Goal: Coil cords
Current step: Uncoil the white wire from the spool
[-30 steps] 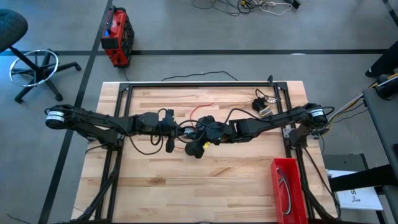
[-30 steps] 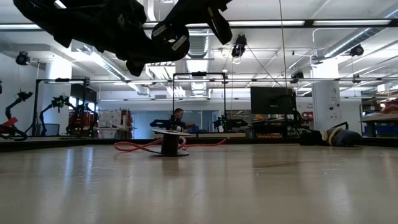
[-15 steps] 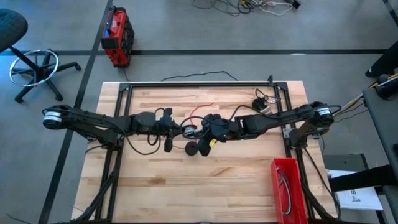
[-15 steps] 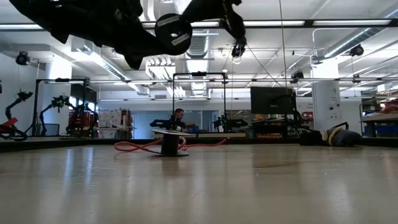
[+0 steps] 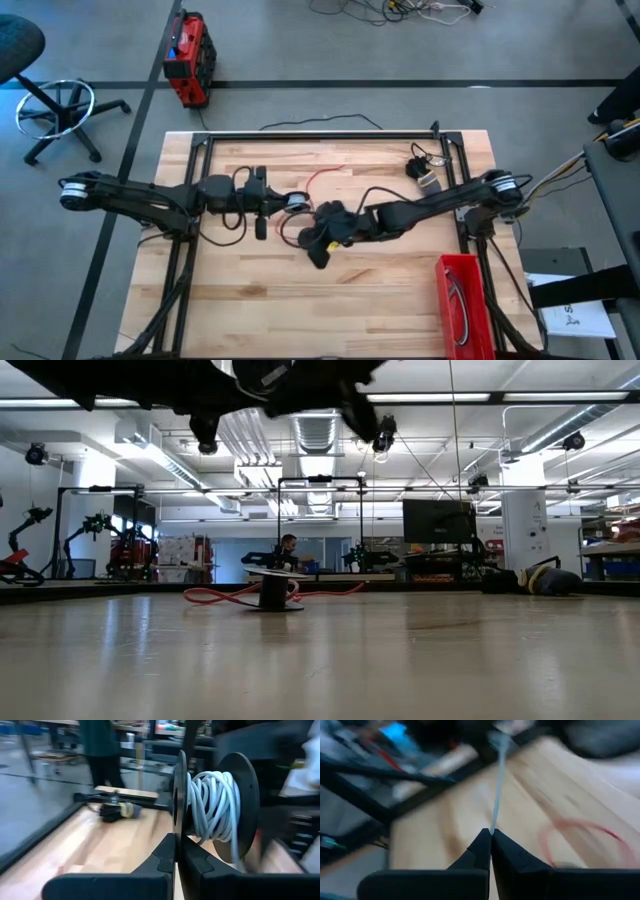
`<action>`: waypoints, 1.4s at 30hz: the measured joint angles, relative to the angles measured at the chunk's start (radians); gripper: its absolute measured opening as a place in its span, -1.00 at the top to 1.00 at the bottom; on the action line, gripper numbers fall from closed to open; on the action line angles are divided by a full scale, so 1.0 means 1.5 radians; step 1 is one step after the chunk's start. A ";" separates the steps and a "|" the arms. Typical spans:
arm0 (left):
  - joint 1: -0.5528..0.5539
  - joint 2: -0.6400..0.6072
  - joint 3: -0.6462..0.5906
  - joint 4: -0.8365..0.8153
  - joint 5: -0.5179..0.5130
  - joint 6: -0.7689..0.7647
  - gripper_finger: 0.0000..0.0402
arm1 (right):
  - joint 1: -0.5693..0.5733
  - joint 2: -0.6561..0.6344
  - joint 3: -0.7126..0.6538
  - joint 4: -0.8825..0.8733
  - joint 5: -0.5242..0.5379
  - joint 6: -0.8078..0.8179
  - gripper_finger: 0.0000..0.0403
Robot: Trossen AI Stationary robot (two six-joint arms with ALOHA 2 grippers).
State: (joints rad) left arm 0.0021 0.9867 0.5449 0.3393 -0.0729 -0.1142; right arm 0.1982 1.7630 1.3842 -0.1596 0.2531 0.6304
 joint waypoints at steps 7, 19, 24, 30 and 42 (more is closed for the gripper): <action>0.000 0.014 -0.001 -0.021 -0.040 0.005 1.00 | -0.001 0.034 0.000 0.283 -0.069 -0.081 1.00; 0.001 0.003 -0.002 -0.065 -0.040 0.041 1.00 | -0.001 -0.127 0.001 0.086 -0.008 -0.210 1.00; 0.001 0.003 -0.002 -0.069 -0.040 0.050 1.00 | 0.009 -0.172 0.001 -0.172 0.081 -0.132 1.00; 0.001 0.001 -0.002 -0.069 -0.040 0.053 1.00 | 0.043 -0.130 -0.037 -0.267 0.094 -0.005 1.00; 0.001 0.004 -0.002 -0.079 -0.039 0.053 1.00 | 0.084 0.037 0.092 0.155 -0.064 -0.236 1.00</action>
State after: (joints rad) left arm 0.0032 0.9924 0.5419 0.2204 -0.1319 -0.0341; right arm 0.3240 1.8183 1.5221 0.0724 0.1576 0.2758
